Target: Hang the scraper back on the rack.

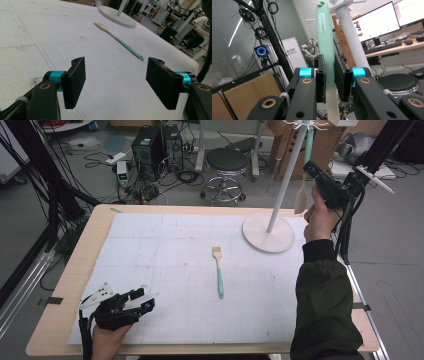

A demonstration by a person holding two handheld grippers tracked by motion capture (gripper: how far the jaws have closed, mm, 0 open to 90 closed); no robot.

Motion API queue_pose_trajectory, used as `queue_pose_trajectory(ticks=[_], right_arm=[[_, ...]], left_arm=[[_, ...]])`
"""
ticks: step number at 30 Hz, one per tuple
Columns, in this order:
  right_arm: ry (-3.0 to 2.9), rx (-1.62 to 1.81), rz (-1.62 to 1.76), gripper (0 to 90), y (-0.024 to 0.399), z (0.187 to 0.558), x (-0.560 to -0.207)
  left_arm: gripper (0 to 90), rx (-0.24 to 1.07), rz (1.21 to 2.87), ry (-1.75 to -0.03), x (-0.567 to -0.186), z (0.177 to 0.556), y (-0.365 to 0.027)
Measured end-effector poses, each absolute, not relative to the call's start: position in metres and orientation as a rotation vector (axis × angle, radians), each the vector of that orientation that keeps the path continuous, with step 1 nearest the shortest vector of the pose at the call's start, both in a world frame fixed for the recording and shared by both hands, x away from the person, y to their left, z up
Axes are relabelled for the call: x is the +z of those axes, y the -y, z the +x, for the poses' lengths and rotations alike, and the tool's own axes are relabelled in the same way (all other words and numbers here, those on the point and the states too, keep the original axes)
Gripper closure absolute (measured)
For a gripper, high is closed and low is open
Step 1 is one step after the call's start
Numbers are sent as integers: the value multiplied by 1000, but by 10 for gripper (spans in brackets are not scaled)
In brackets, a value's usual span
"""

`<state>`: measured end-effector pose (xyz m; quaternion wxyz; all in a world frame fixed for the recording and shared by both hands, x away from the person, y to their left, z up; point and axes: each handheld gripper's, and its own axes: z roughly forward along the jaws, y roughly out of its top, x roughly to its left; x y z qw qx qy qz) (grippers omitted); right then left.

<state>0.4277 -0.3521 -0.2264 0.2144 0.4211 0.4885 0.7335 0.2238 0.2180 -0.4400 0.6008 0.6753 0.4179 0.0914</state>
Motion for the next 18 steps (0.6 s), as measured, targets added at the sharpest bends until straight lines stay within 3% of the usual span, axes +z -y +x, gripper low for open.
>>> queue_pose_trajectory(ticks=[10,11,12,14,18], right_arm=[[-1359,2037,1191,787,352,433,-231],[-1359,2020,1184,720,352,433,-231],[-1347,1989,1170,577,350,432,-230],[-1321,1953,1162,452,347,428,-228],[-1311,1936,1133,420,344,424,-225]], left_arm=[[327,207,1565,-966,-440,224,-218],[327,207,1567,-966,-440,224,-217],[327,207,1565,-965,-440,223,-217],[327,211,1565,-964,-440,223,-217],[327,207,1563,-964,-440,223,-217]])
